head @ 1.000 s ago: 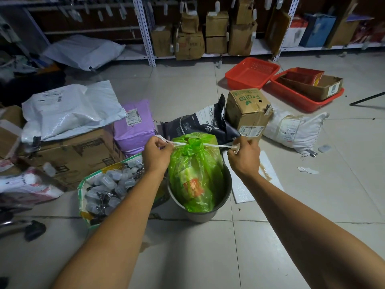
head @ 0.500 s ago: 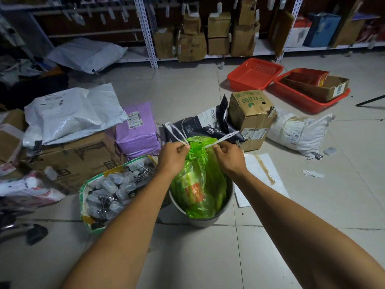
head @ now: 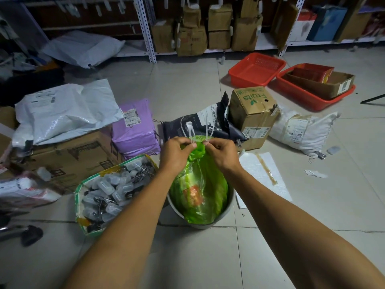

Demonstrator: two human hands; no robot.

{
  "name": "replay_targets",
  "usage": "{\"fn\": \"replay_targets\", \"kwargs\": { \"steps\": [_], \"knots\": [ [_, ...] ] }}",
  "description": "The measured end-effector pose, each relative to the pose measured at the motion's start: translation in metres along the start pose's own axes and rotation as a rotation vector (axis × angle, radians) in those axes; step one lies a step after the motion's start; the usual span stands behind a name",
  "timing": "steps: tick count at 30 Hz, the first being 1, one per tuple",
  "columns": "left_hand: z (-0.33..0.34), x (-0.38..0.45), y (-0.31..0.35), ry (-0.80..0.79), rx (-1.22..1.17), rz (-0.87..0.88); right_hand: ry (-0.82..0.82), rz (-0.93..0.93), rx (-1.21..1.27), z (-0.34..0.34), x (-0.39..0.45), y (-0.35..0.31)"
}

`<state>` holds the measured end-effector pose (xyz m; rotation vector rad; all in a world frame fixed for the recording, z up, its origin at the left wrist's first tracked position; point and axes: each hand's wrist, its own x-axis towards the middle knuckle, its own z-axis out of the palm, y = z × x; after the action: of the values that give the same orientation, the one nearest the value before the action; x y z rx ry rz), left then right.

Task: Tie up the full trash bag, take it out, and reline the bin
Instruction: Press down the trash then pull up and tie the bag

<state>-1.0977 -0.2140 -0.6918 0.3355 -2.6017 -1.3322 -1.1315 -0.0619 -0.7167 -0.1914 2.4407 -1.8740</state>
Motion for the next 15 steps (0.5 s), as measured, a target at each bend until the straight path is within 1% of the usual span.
{"fn": "replay_targets", "kwargs": {
  "steps": [3, 5, 7, 10, 15],
  "knots": [
    [0.001, 0.001, -0.001, 0.044, -0.216, -0.05, 0.015, 0.059, 0.021, 0.002, 0.002, 0.004],
    [0.001, 0.001, 0.0, 0.042, -0.355, -0.059, 0.021, 0.098, 0.007, 0.003, 0.003, 0.004],
    [0.001, 0.0, 0.002, 0.02, -0.417, -0.046, 0.027, 0.116, -0.037, 0.004, 0.004, 0.003],
    [-0.001, -0.003, 0.005, -0.009, -0.477, -0.043, 0.025, 0.097, -0.174, 0.002, 0.004, -0.001],
    [-0.001, -0.009, 0.008, 0.005, -0.57, -0.078, 0.09, 0.116, -0.294, -0.004, 0.002, -0.008]
  ]
}}
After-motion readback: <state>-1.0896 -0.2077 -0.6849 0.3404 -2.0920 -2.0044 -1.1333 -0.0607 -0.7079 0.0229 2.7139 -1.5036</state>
